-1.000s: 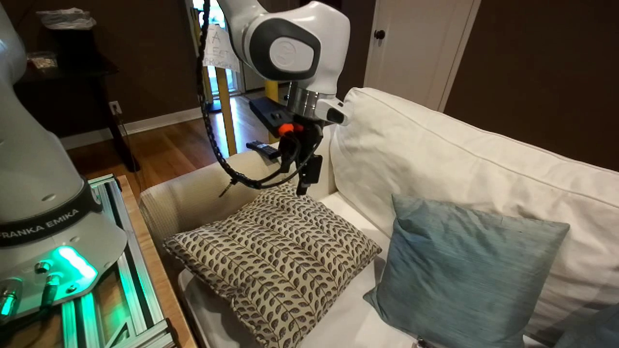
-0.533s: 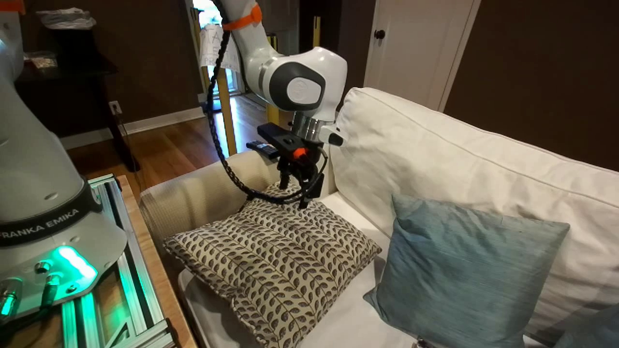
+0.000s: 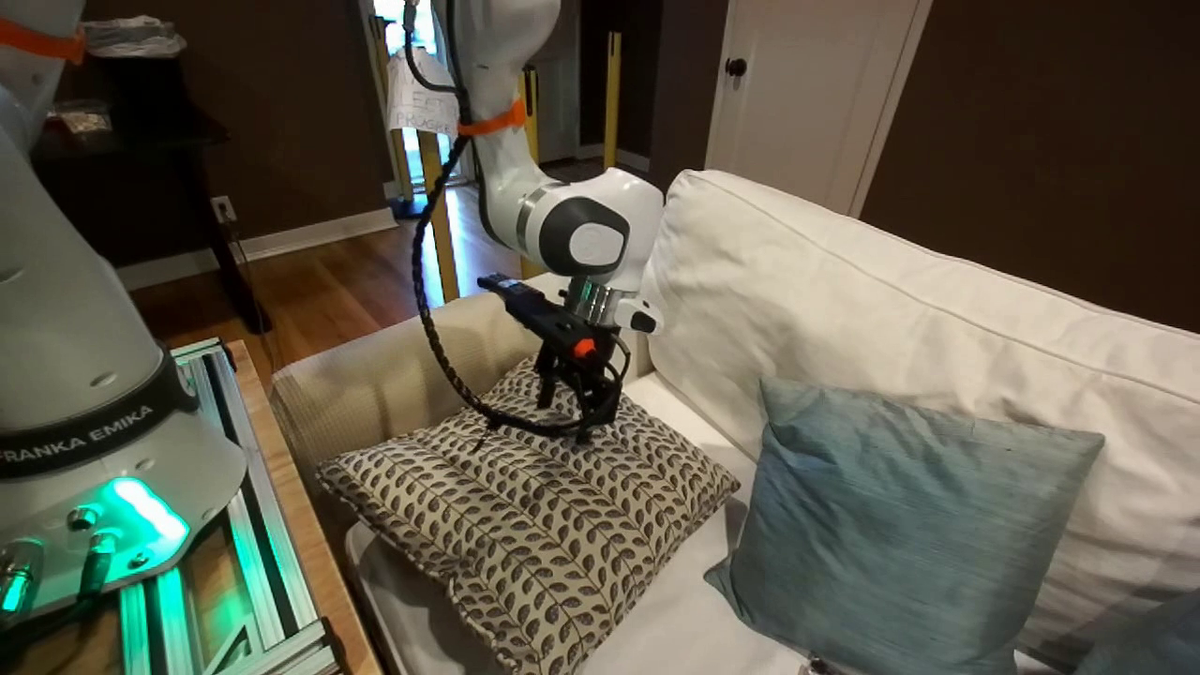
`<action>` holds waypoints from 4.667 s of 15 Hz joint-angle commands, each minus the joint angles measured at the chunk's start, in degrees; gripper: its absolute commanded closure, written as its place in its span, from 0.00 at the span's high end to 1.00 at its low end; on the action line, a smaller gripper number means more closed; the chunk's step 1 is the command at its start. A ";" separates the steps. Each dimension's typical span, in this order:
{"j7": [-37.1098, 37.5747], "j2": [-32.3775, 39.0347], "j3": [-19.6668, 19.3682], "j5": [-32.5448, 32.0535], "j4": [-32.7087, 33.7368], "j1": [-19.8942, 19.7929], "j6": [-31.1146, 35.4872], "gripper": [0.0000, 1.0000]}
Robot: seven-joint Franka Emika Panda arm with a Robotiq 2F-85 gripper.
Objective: Move the brown pillow to the right then move the grey pillow to the left.
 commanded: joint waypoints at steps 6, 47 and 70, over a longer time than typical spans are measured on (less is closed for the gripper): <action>4.67 10.43 -1.57 -0.52 5.36 2.31 4.94 0.66; 7.03 18.62 2.57 14.96 24.42 -12.97 7.24 1.00; -2.44 15.31 3.22 13.60 22.87 -13.39 -0.39 0.00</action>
